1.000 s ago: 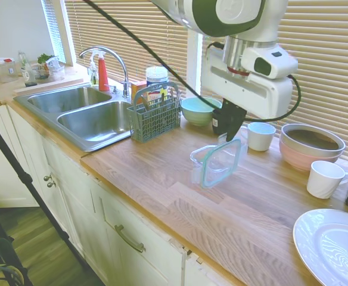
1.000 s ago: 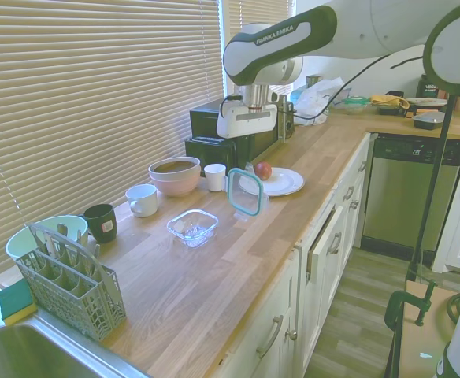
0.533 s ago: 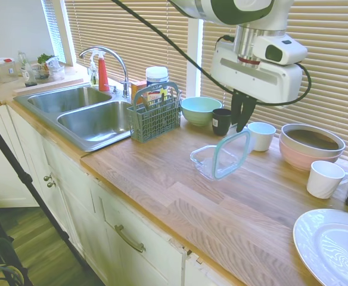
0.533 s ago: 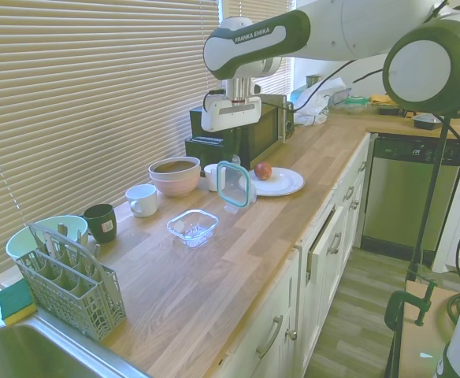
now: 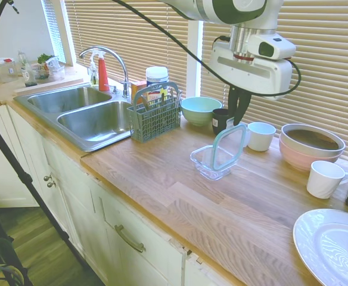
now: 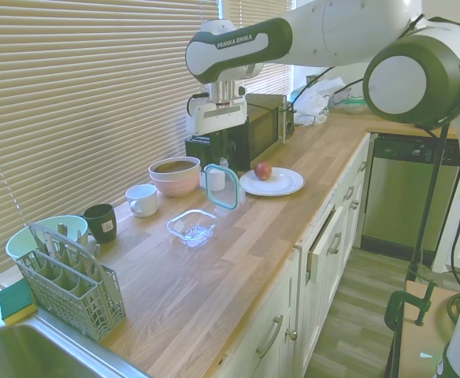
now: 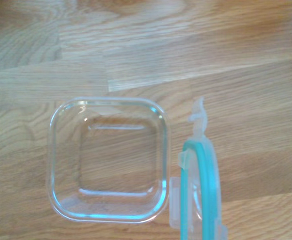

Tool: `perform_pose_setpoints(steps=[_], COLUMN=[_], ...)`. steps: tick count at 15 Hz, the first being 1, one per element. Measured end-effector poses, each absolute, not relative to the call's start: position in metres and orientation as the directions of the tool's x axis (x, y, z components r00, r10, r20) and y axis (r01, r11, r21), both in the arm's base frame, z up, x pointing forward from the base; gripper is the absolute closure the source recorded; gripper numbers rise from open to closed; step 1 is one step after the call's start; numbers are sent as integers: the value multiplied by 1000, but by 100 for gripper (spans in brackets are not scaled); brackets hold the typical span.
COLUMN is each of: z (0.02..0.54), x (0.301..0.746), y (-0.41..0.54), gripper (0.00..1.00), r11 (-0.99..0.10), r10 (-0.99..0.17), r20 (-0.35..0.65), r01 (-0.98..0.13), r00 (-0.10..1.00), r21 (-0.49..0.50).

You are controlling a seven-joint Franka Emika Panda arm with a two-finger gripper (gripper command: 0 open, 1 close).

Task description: Cover the lid of the food container

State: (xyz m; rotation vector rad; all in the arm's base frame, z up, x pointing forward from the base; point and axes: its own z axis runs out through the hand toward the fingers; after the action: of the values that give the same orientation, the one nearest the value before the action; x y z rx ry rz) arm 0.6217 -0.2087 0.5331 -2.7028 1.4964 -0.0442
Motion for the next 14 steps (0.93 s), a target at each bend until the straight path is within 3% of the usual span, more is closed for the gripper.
perform_pose_setpoints(steps=[6,14], z=[538,543], x=[636,628], y=[-180,-213], gripper=[100,100], r11=[-535,-490], r10=[-845,-872], r20=[19,25], r01=[-844,-871], r00=[534,490], r21=[-34,-35])
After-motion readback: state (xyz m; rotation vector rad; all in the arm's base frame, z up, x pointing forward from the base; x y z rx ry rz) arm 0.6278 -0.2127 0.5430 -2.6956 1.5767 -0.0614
